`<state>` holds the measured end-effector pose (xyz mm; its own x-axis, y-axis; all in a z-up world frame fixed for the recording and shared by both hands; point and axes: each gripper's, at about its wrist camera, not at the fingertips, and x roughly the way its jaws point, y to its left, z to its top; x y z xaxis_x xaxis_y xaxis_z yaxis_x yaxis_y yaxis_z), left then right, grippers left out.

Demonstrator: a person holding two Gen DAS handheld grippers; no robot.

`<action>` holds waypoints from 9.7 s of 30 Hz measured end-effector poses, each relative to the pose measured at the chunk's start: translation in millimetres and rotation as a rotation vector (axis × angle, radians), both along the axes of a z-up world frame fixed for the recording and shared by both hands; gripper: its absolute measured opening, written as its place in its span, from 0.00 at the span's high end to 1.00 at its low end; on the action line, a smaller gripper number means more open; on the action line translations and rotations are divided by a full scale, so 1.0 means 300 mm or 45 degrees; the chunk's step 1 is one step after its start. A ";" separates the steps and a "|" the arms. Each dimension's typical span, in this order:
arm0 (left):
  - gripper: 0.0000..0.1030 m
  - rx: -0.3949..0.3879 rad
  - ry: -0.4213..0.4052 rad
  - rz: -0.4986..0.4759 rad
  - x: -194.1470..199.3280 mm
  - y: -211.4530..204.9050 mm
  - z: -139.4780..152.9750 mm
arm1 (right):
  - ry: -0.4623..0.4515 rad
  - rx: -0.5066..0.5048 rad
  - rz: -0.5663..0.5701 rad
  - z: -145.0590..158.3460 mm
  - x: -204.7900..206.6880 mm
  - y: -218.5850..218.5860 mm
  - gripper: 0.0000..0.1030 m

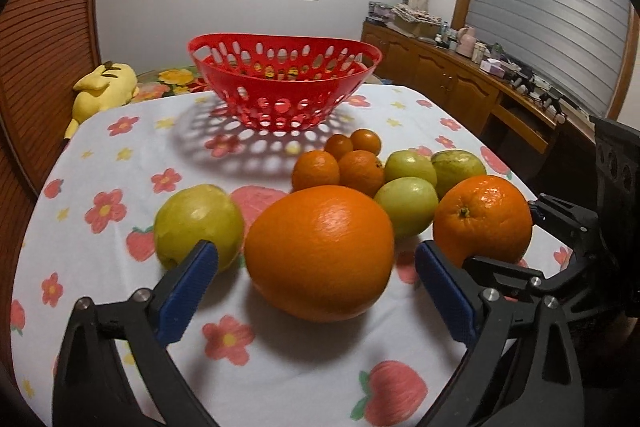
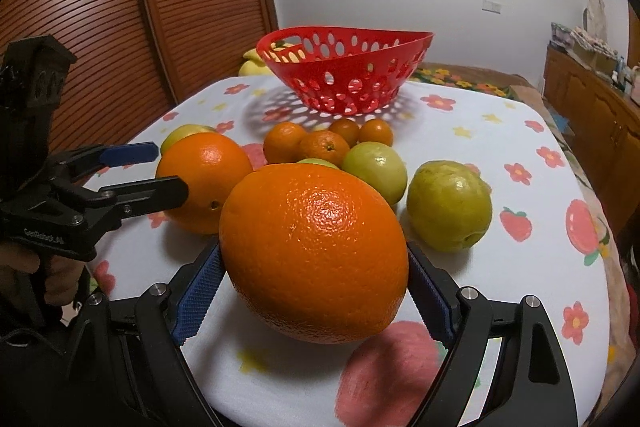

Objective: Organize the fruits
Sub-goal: 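Move the right tool to the large orange while the left tool approaches a smaller orange, then close the right tool on the large orange while the left tool grasps a smaller orange, then carry the large orange in the right tool and the smaller orange in the left tool over the red basket, then lower both oranges into the red basket and open both tools, then withdraw both tools from the basket toward the remaining fruit, then grasp a green pear with the right tool while the left tool grasps a yellow pear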

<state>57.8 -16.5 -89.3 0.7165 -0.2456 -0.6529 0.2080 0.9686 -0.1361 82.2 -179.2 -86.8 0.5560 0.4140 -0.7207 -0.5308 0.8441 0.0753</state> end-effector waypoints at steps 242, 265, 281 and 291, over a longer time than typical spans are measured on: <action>0.10 0.038 -0.248 0.102 0.180 0.157 0.271 | -0.201 -0.017 0.028 0.308 0.301 0.094 0.08; 0.10 0.045 -0.153 0.150 0.116 0.225 0.104 | -0.069 -0.002 0.002 0.036 0.122 0.048 0.11; 0.10 0.053 -0.039 0.114 0.148 0.237 -0.010 | 0.028 -0.070 0.010 -0.077 0.124 0.061 0.30; 0.13 0.004 0.015 0.074 0.150 0.230 -0.052 | 0.050 -0.118 0.028 -0.094 0.140 0.083 0.42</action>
